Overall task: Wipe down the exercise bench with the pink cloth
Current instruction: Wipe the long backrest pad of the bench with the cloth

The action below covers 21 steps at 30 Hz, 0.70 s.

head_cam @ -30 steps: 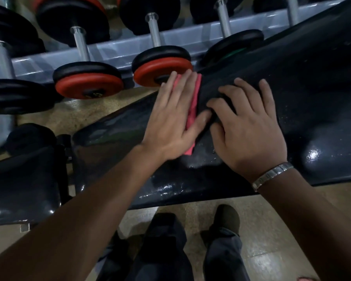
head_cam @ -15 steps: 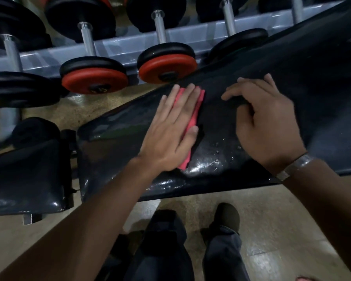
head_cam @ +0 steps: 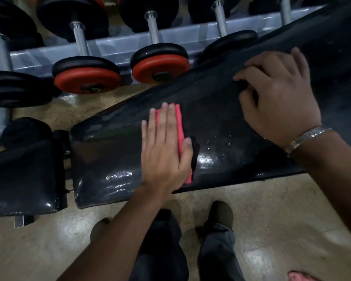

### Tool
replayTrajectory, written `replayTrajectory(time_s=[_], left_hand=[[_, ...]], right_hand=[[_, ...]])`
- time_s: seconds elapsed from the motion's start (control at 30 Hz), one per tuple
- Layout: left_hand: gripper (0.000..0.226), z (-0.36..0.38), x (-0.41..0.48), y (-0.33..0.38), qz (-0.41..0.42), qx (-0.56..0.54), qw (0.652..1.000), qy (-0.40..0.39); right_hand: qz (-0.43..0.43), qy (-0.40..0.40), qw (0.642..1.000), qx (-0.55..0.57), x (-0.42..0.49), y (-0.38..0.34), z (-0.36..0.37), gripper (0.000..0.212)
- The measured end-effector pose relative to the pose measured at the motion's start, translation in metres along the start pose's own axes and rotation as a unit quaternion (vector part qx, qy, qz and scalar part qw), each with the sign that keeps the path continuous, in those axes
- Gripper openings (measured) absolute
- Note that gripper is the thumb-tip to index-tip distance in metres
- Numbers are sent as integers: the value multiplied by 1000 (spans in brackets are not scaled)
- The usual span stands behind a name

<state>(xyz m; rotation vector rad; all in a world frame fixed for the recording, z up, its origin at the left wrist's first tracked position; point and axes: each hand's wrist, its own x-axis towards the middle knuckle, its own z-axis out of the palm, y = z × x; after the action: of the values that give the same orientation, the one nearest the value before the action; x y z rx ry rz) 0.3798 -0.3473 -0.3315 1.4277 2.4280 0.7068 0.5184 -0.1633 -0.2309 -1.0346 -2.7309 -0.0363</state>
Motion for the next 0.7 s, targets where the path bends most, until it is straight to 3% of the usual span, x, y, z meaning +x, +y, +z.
replayTrajectory(time_s=[0.07, 0.13, 0.2, 0.33, 0.4, 0.5, 0.57, 0.63, 0.7], left_hand=[[75, 4, 10, 20, -109, -27, 993, 22], [78, 8, 13, 45, -168, -63, 983, 36], [76, 9, 3, 53, -119, -69, 990, 34], [74, 2, -20, 11, 117, 12, 993, -26], [74, 1, -16, -4, 91, 23, 995, -25], [77, 6, 3, 23, -89, -19, 996, 14], [81, 11, 8, 53, -158, -50, 986, 33], [81, 14, 0, 66, -116, -49, 991, 36], [78, 13, -16, 57, -16, -31, 999, 13]], right_hand=[[4, -6, 1000, -6, 0, -4, 2, 32], [7, -8, 1000, -14, -1, -5, 2, 31], [8, -7, 1000, -19, -1, -5, 2, 31], [9, -14, 1000, -3, 0, -5, 1, 32], [7, -9, 1000, -4, -1, -4, 2, 32], [5, -4, 1000, -5, -1, -5, 2, 32], [6, -1, 1000, -4, -1, -5, 2, 31], [4, 1, 1000, -7, -1, -4, 3, 31], [1, -2, 1000, -3, -1, -3, 4, 32]])
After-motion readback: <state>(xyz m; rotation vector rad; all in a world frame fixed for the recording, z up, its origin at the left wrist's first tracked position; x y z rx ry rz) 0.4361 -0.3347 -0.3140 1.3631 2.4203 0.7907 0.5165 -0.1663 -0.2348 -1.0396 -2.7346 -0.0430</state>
